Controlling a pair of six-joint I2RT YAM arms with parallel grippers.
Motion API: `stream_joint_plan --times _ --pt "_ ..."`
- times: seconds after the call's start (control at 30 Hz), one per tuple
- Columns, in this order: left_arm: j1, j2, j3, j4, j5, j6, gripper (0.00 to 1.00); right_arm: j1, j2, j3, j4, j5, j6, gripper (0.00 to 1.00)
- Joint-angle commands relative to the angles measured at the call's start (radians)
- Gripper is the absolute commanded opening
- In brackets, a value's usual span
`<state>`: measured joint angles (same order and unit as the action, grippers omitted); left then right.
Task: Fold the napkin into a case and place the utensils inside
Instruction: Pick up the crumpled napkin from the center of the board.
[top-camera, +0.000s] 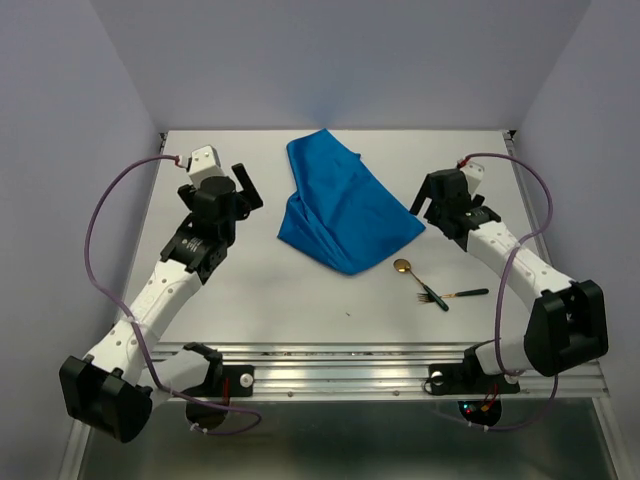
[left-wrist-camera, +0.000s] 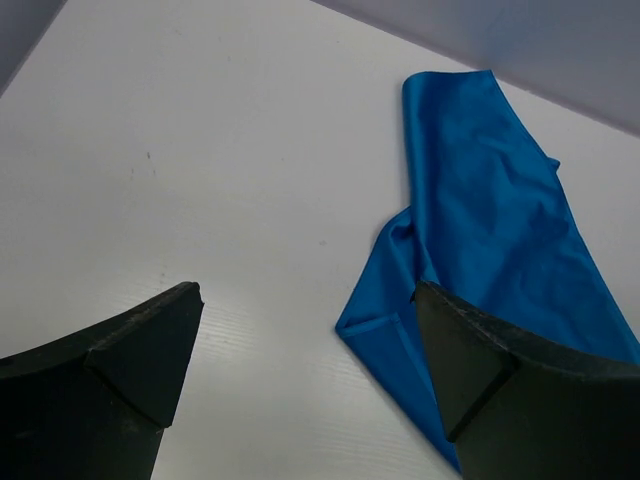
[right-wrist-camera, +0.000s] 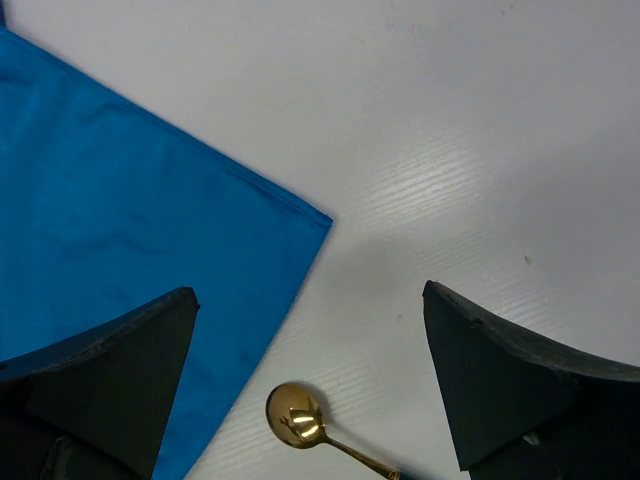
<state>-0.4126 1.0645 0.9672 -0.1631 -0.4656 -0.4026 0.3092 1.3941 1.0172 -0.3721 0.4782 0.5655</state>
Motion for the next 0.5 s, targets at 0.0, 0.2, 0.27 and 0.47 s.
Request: stream_joint_plan --times 0.0,0.2,0.27,0.47 --pt "0.001 -0.057 -0.001 0.002 -0.047 -0.025 0.99 0.002 -0.053 -0.025 0.055 -0.007 0.008 1.00" --pt "0.001 -0.052 -0.051 0.008 0.039 -0.024 0.99 0.002 -0.073 -0.063 0.082 -0.082 -0.032 1.00" --pt "0.001 -0.038 -0.074 -0.001 0.074 -0.054 0.99 0.002 -0.087 -0.089 0.105 -0.128 -0.058 1.00" --pt "-0.017 0.028 -0.160 0.019 0.171 -0.134 0.99 0.112 -0.090 -0.117 0.124 -0.191 -0.088 1.00"
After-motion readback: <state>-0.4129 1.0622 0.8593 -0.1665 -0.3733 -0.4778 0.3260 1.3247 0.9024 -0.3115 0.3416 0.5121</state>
